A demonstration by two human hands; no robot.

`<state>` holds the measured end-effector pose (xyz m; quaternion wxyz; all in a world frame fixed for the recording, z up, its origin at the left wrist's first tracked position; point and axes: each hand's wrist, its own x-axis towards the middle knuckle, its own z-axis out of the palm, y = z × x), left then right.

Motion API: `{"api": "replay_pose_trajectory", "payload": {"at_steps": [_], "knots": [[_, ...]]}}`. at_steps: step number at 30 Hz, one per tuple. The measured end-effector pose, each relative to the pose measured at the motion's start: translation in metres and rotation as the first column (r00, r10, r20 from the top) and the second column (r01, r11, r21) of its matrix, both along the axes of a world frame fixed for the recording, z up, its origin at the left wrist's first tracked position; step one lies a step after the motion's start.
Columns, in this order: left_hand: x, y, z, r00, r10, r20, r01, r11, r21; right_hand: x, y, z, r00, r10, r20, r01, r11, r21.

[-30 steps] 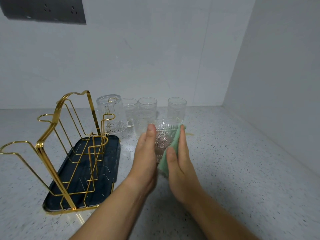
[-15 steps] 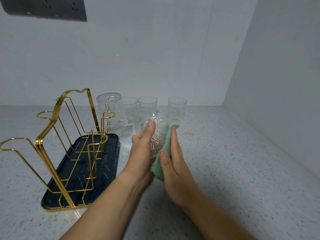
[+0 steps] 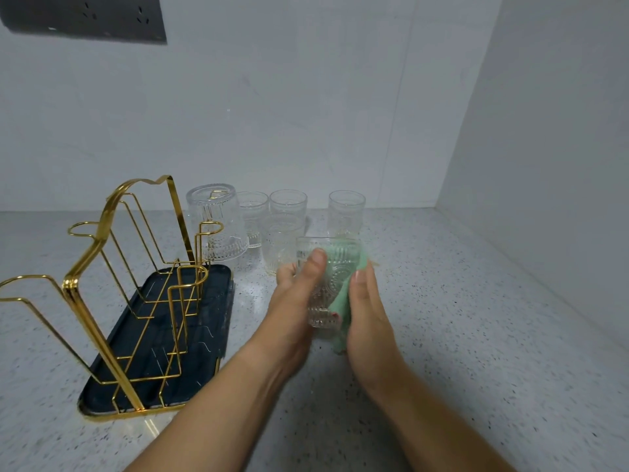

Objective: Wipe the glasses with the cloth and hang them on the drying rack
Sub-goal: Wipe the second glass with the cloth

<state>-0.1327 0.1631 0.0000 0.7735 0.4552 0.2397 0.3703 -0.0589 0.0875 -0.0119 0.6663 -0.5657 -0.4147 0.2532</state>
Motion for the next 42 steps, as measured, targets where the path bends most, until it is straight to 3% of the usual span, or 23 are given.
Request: {"api": "replay_pose_trajectory", "payload": {"at_steps": [5,11,14,19,23,28,34,40,42], "knots": [[-0.005,0.004,0.002,0.999,-0.052,0.001,0.052,0.998,-0.036,-0.006,0.000,-0.007,0.997,0.035,0.067,-0.035,0.999,0.006],[0.001,-0.005,-0.001,0.980,-0.186,-0.065,0.187,0.982,0.015,0.014,0.005,0.002,0.954,-0.112,-0.276,0.109,0.994,-0.027],[0.003,-0.005,-0.002,0.990,-0.124,-0.059,0.128,0.990,0.066,0.009,0.000,0.006,0.978,-0.146,-0.148,0.140,0.989,-0.054],[-0.001,0.000,-0.003,1.000,0.004,-0.028,-0.003,0.999,0.037,-0.004,-0.004,0.002,0.999,-0.029,0.015,0.031,0.996,-0.078],[-0.005,0.007,0.001,0.997,-0.048,0.054,0.053,0.995,-0.087,-0.014,-0.001,-0.004,0.995,0.028,0.094,-0.021,0.997,-0.068],[-0.002,0.006,-0.002,0.997,-0.046,0.060,0.051,0.996,-0.076,-0.012,-0.003,0.001,0.978,-0.028,0.204,0.036,0.999,-0.036],[0.000,-0.007,-0.002,0.987,-0.159,-0.030,0.161,0.983,0.093,0.004,0.002,0.011,0.999,-0.042,0.014,0.041,0.997,0.064],[-0.003,0.005,0.001,0.998,-0.045,0.038,0.049,0.995,-0.088,-0.011,-0.003,0.000,0.993,0.052,0.103,-0.044,0.996,-0.083],[-0.006,0.007,0.003,0.998,-0.055,0.016,0.056,0.996,-0.068,-0.012,-0.003,0.001,0.991,0.036,0.133,-0.024,0.996,-0.092]]}}
